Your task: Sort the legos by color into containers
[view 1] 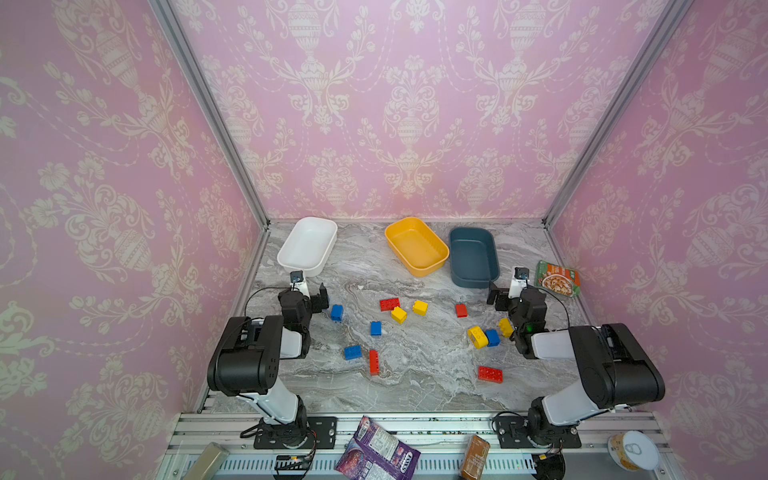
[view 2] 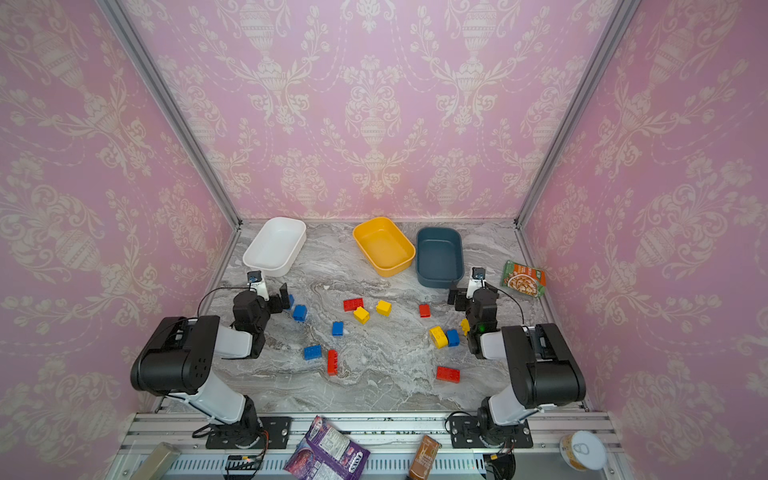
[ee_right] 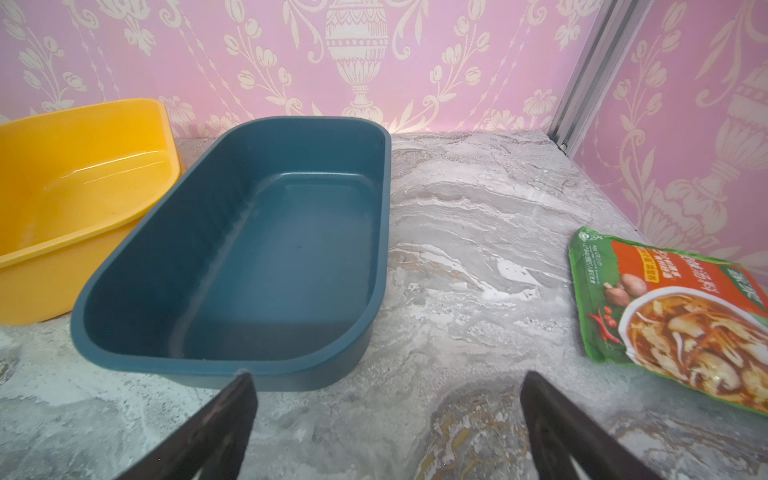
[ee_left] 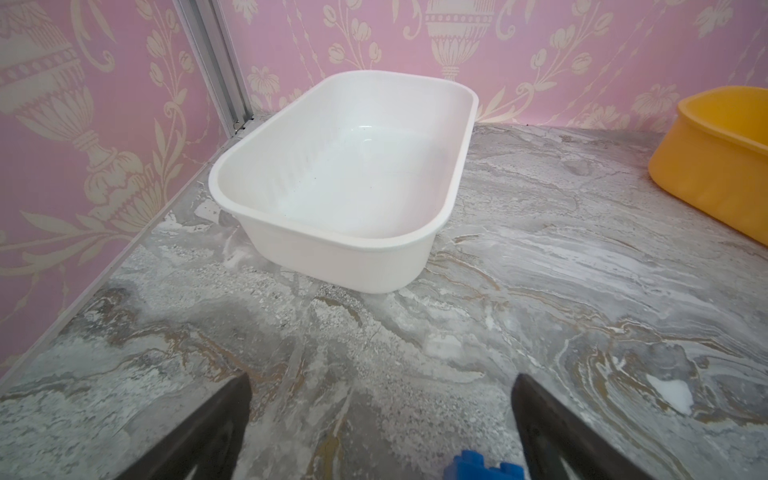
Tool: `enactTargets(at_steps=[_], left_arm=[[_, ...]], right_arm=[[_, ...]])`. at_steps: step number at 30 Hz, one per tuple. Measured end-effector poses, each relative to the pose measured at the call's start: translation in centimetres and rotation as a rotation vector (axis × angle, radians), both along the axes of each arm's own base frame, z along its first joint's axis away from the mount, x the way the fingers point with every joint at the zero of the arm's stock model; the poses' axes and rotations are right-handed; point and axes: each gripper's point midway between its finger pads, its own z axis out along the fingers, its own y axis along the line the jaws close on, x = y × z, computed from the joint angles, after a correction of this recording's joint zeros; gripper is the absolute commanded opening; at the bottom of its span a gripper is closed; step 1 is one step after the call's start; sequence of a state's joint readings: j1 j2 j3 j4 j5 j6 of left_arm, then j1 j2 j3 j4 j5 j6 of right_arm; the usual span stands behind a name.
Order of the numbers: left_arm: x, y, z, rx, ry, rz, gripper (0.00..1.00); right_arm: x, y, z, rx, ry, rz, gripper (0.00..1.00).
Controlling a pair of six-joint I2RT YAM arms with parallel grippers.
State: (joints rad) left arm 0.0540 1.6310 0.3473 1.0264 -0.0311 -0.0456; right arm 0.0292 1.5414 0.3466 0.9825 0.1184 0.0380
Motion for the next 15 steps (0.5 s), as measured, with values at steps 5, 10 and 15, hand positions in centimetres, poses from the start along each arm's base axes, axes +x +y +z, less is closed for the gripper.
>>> enactTargets(at_steps=[5,10,15], left_arm=[[0.0,0.0,-0.1,0.003,0.004,-0.001,0.99],[-0.6,0.4,0.9,0.010,0.014,0.022,0.99],[0.0,1.2,6.1,0.015,-0.033,0.069,0.95]], right_arm=[[0.0,0.0,0.0,0.000,0.000,0.000,1.00],[-0.3,0.0,0.4,-0.005,0.049,-0.004,1.00],[0.5,-0.2,5.3,-0.009,0.022,-0.055,1.00]])
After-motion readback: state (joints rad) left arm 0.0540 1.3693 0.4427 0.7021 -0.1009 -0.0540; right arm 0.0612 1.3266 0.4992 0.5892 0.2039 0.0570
